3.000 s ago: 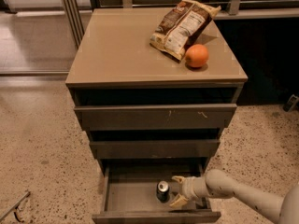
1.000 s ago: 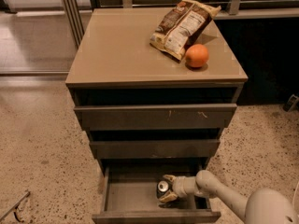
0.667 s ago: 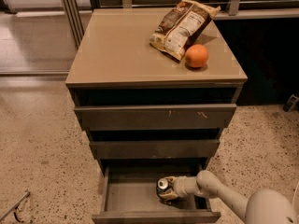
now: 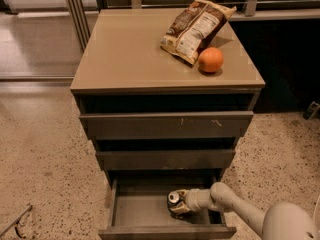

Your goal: Pick pepsi can from bottom drawer and place on counter

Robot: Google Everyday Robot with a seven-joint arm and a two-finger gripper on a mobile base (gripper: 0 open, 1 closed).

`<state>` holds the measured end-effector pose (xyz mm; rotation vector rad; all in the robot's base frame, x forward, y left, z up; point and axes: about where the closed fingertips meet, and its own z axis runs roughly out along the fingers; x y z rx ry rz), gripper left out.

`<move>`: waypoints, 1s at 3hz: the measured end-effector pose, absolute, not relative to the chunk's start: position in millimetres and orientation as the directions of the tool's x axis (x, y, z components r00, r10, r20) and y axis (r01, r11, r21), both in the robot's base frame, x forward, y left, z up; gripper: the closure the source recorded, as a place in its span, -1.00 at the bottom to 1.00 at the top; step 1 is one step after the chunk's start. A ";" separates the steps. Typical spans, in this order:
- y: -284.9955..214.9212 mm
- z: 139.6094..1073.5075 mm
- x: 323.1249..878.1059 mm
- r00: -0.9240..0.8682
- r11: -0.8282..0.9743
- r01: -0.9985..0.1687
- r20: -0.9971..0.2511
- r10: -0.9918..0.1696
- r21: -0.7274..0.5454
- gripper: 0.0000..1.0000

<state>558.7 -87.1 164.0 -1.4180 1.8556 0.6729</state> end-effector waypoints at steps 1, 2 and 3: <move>-86.3 163.8 558.3 -0.159 0.266 -0.964 -0.783 -0.602 -0.008 1.00; -84.5 164.9 557.5 -0.161 0.267 -0.964 -0.783 -0.601 -0.006 1.00; -80.5 183.5 556.2 -0.168 0.259 -0.966 -0.784 -0.598 0.010 1.00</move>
Offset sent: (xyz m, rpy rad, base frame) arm 0.0000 0.0000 0.0000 0.0000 0.0000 0.0000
